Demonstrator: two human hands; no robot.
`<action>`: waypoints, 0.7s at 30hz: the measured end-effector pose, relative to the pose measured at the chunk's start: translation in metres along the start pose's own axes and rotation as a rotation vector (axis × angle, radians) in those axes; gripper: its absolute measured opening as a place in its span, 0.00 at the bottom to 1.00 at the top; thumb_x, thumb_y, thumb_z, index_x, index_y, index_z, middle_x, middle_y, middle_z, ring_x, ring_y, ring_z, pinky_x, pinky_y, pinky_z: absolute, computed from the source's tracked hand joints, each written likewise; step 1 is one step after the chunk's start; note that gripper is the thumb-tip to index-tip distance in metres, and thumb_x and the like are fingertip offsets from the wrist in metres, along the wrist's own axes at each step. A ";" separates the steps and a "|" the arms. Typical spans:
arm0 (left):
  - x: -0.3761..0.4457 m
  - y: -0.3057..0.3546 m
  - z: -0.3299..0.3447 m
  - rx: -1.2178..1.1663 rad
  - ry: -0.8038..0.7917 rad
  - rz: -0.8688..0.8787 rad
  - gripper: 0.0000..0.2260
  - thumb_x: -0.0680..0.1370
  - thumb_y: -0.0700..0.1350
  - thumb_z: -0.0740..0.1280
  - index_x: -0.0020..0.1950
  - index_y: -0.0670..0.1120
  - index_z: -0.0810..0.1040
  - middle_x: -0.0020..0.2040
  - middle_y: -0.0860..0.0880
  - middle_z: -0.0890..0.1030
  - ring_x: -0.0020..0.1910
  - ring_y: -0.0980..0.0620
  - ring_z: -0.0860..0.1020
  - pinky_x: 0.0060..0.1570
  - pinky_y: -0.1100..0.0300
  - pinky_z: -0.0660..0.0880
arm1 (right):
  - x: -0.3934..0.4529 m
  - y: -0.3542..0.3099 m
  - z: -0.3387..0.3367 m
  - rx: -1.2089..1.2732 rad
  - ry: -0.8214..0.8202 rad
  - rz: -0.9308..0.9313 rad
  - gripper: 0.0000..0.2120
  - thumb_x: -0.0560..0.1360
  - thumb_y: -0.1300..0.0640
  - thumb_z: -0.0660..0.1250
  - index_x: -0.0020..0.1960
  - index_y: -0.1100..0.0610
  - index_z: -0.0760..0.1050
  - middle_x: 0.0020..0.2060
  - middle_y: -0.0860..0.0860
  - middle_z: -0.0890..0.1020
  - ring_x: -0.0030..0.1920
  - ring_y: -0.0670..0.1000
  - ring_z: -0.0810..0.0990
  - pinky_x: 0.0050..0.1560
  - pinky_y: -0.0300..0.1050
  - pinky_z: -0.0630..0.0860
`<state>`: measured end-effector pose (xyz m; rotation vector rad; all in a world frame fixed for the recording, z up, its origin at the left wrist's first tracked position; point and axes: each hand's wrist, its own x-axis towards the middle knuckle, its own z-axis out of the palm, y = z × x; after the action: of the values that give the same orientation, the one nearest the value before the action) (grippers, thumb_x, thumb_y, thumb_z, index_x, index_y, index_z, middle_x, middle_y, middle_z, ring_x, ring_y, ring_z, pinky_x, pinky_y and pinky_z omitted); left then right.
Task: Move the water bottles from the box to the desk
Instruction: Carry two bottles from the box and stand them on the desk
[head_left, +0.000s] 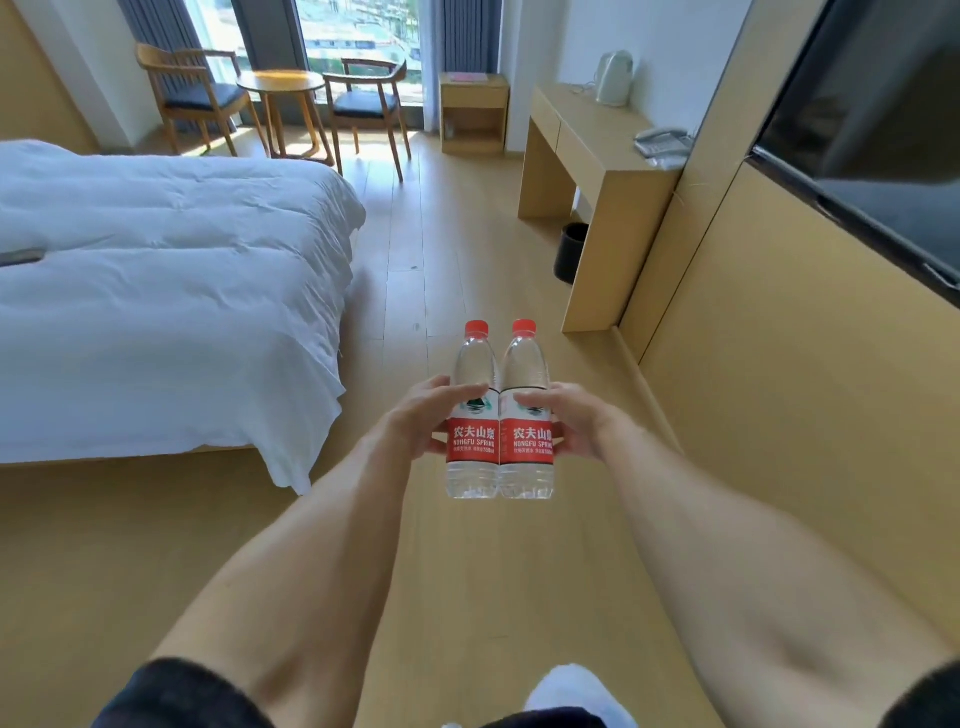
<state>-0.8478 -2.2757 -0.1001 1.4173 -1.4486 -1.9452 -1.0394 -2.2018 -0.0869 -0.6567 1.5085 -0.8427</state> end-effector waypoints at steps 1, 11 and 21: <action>0.012 0.006 -0.004 -0.002 0.002 0.002 0.23 0.76 0.55 0.74 0.66 0.49 0.74 0.54 0.44 0.84 0.50 0.45 0.85 0.48 0.47 0.82 | 0.012 -0.008 -0.002 -0.002 0.002 0.001 0.17 0.76 0.54 0.73 0.62 0.56 0.75 0.56 0.59 0.84 0.50 0.57 0.83 0.59 0.60 0.79; 0.147 0.079 -0.047 0.006 0.059 0.015 0.23 0.76 0.55 0.74 0.67 0.48 0.74 0.54 0.45 0.84 0.50 0.45 0.85 0.53 0.43 0.81 | 0.161 -0.094 -0.027 -0.033 -0.046 0.007 0.21 0.75 0.52 0.73 0.64 0.58 0.75 0.56 0.59 0.84 0.53 0.58 0.84 0.59 0.61 0.79; 0.302 0.189 -0.070 -0.008 0.114 0.004 0.26 0.75 0.54 0.74 0.70 0.51 0.70 0.57 0.44 0.82 0.53 0.44 0.84 0.56 0.41 0.80 | 0.313 -0.219 -0.087 -0.046 -0.160 0.032 0.18 0.76 0.49 0.71 0.63 0.56 0.74 0.58 0.58 0.83 0.59 0.60 0.82 0.63 0.63 0.76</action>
<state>-0.9776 -2.6146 -0.0908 1.4946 -1.3895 -1.8337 -1.1759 -2.5692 -0.0884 -0.7156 1.3935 -0.7161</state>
